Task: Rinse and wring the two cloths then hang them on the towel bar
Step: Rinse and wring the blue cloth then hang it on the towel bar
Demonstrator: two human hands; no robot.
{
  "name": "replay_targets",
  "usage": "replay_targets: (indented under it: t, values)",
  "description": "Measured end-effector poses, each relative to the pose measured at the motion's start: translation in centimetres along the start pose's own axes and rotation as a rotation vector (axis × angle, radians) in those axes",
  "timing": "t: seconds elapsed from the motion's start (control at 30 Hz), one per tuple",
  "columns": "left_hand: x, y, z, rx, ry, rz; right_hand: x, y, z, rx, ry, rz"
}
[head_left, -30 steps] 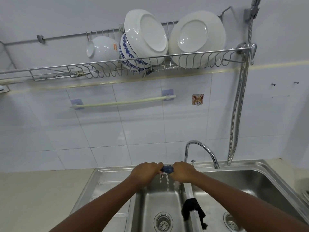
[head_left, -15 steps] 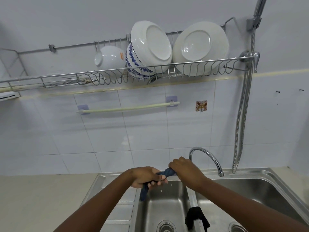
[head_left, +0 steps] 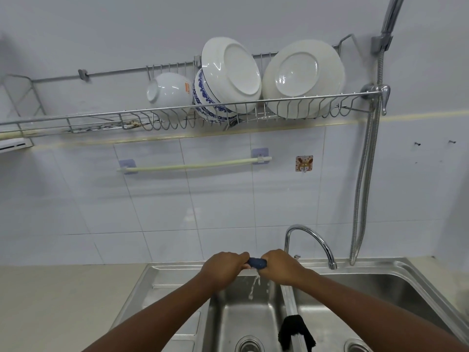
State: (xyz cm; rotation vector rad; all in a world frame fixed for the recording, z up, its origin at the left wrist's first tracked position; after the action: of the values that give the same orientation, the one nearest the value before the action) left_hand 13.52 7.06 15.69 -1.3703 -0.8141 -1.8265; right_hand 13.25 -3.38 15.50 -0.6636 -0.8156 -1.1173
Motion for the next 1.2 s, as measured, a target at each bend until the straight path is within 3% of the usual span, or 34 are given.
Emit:
replay_targets:
  t: [0.47, 0.6, 0.73, 0.83, 1.0, 1.1, 1.2]
  values:
    - [0.1, -1.8, -1.9, -0.044, -0.075, -0.228, -4.6, -2.9, -3.2, -0.342, 0.656, 0.063]
    - [-0.2, -1.4, -1.6, 0.027, -0.185, -0.213, -4.2, -3.0, -3.4, -0.285, 0.664, 0.016]
    - [-2.1, -1.5, -0.1, 0.161, -0.611, -0.059, -4.4, -3.0, -3.0, -0.272, 0.764, 0.063]
    - [-2.2, -1.8, 0.3, 0.159, -0.816, -0.018, -3.4, -3.1, -3.7, -0.289, 0.769, -0.026]
    - [-2.0, -2.2, 0.5, 0.204, -0.881, -0.071, -1.7, -3.5, -3.0, -0.157, 0.746, -0.032]
    - [-1.6, -2.5, 0.4, 0.185, -0.888, -0.061, 0.7, -3.2, -3.0, -0.124, 0.632, -0.184]
    - [-1.1, -2.7, -0.7, 0.094, -0.98, -0.012, 2.4, -3.0, -3.6, -0.107, 0.704, -0.287]
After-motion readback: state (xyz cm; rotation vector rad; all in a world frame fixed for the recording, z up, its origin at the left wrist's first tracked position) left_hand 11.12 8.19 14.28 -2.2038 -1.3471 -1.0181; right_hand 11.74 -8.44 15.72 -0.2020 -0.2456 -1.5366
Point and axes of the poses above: each hand's wrist, its own y-axis towards the middle knuckle, its own x-axis out of the back of the hand, z = x × y, the point moved 10 cm from there along y, towards the middle knuckle, and after that the axes turned 8 degrees about y, right-handed, at the moved point
